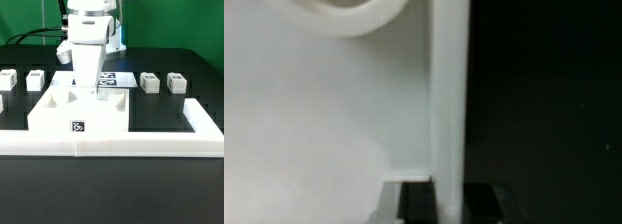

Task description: Assemble square table

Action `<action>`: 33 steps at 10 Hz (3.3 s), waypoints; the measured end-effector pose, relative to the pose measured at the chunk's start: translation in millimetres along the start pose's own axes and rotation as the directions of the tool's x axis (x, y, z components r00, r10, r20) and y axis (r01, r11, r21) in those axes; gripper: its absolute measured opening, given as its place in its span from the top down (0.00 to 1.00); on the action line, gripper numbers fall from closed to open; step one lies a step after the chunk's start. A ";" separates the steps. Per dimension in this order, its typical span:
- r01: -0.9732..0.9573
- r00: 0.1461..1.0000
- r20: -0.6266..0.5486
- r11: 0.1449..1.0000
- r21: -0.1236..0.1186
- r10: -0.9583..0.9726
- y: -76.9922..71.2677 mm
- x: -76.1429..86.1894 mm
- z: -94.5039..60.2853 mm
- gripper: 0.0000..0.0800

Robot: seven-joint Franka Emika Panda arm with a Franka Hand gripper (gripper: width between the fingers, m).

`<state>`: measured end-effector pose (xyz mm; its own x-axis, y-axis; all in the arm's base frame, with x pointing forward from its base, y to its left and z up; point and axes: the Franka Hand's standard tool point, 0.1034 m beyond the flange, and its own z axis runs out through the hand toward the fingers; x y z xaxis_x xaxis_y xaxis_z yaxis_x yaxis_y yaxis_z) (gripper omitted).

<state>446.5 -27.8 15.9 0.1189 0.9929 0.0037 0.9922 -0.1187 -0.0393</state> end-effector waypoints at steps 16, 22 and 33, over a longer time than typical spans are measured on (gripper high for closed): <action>0.063 0.997 -0.036 0.998 0.015 -0.062 35.0 106.6 -1.1 0.65; 0.061 0.997 -0.036 0.998 0.015 -0.061 35.2 105.9 -1.0 0.20; -0.379 0.925 -0.029 0.925 -0.021 0.378 3.6 143.6 -48.7 0.19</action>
Offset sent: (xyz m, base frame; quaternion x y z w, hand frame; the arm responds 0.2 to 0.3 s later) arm 0.0263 0.0867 -0.0057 -0.0065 0.0267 -0.1100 0.9936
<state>469.0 114.0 64.9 0.4864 0.8735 0.0178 0.8737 -0.4862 -0.0169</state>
